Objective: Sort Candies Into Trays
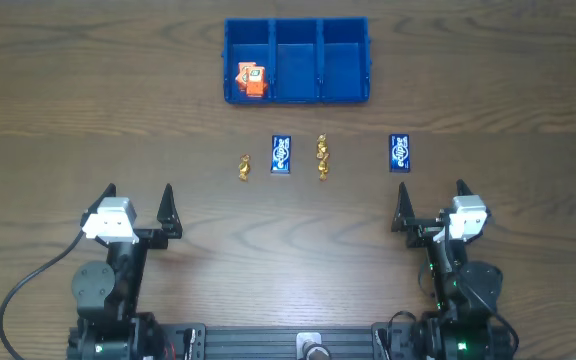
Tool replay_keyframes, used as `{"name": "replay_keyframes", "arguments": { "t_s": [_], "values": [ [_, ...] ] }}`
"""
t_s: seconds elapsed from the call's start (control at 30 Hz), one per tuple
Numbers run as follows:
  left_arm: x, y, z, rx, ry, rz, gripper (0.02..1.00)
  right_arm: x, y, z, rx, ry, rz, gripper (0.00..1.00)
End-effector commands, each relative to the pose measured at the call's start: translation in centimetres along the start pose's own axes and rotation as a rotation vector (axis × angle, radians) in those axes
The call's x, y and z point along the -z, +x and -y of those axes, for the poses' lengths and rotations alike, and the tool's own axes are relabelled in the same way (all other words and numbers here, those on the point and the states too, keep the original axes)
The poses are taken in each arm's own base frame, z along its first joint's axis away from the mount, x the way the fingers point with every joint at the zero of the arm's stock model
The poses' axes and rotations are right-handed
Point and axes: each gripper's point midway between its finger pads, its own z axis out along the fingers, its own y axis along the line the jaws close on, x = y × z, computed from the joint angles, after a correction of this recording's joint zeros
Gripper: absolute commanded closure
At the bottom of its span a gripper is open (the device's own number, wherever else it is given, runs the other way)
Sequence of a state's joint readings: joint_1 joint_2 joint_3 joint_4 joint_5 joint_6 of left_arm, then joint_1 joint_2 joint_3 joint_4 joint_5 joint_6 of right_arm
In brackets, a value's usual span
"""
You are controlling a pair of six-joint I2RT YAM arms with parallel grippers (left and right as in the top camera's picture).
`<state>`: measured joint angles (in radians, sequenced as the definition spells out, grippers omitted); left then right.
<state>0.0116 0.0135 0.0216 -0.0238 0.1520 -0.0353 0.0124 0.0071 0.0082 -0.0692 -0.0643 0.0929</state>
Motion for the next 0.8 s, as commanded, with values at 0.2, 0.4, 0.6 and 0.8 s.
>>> {"name": "replay_keyframes", "arguments": {
  "t_s": [0.2, 0.4, 0.6, 0.8],
  "values": [
    [-0.1, 1.6, 0.2, -0.007, 0.019, -0.047, 0.02, 0.0, 0.1, -0.2, 0.012, -0.008, -0.004, 0.001],
    [-0.1, 1.6, 0.2, -0.007, 0.019, -0.047, 0.02, 0.0, 0.1, -0.2, 0.012, -0.008, -0.004, 0.001],
    [-0.1, 1.6, 0.2, -0.007, 0.019, -0.047, 0.02, 0.0, 0.1, -0.2, 0.013, -0.008, -0.003, 0.001],
    [-0.1, 1.6, 0.2, -0.007, 0.019, -0.047, 0.02, 0.5, -3.6, -0.3, 0.009, -0.001, -0.039, 0.001]
  ]
}}
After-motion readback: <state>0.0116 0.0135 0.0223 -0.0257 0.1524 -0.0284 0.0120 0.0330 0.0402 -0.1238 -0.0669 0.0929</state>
